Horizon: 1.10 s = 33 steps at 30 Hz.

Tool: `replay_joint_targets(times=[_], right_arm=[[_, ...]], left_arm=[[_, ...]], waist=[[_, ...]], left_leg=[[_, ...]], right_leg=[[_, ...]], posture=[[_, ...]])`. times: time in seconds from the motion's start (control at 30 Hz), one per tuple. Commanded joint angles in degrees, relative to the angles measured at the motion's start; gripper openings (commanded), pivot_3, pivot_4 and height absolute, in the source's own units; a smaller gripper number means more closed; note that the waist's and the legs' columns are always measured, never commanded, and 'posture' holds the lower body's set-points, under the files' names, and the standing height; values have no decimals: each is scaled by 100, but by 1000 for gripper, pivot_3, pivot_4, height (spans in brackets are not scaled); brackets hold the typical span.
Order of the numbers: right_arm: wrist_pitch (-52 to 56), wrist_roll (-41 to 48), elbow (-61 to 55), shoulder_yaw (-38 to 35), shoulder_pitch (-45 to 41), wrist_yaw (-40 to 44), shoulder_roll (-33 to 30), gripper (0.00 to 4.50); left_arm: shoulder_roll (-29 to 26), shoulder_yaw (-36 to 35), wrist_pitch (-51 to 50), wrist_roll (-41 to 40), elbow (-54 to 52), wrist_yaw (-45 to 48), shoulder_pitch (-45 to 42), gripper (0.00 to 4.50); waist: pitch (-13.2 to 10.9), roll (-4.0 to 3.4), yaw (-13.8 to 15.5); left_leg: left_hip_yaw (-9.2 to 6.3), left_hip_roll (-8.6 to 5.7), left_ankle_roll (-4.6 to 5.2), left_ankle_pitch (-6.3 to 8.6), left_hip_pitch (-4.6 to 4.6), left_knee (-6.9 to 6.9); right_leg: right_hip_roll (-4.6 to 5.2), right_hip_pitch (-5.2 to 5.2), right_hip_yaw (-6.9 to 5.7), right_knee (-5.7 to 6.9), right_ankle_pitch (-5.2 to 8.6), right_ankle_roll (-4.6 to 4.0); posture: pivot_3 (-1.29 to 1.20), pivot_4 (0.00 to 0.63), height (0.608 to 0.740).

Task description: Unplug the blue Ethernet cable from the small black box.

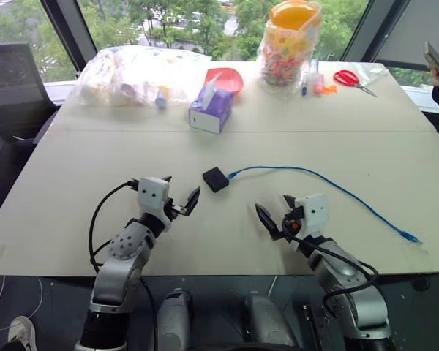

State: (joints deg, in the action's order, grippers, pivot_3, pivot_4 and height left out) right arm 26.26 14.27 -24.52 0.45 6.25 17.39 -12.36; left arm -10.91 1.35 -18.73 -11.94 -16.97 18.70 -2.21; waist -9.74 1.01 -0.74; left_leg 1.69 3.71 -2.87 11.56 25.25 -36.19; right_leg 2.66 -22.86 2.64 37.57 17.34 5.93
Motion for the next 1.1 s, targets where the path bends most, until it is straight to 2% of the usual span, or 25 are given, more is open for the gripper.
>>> replay_joint_targets(times=[0.03,0.5,0.77,0.97,1.1], right_arm=[[-57,64,-239,-32,-25,45,-52,4500],[103,282,-326,-202,-39,174,-141,4500],[531,700,-527,-344,-385,439,-510,4500],[1012,937,-823,-341,-682,971,-1308,4500],[1774,1228,-605,-187,-1821,1674,-2188,4500]], left_arm=[[-26,4,24,-37,-143,29,-15,4461],[-60,-57,106,-259,-34,257,-95,4461],[-429,-144,-6,-651,194,955,-449,4461],[-887,-114,-837,-1341,201,1729,-685,4461],[-1381,-129,-1259,-1621,553,2386,-1164,4461]], waist=[[0,0,1],[0,0,4],[0,0,2],[0,0,0],[-3,-3,-21]], left_leg=[[0,0,0,0,0,0],[0,0,0,0,0,-1],[0,0,0,0,0,-1],[1,0,0,0,0,-1],[1,0,2,-1,-2,-6]], right_leg=[[0,0,0,0,0,0],[0,1,0,0,0,0],[0,1,0,0,0,0],[0,0,0,0,0,1],[-1,0,1,2,-3,-5]], posture=[[0,150,735],[0,150,735],[0,150,735],[0,150,735],[0,150,735]])
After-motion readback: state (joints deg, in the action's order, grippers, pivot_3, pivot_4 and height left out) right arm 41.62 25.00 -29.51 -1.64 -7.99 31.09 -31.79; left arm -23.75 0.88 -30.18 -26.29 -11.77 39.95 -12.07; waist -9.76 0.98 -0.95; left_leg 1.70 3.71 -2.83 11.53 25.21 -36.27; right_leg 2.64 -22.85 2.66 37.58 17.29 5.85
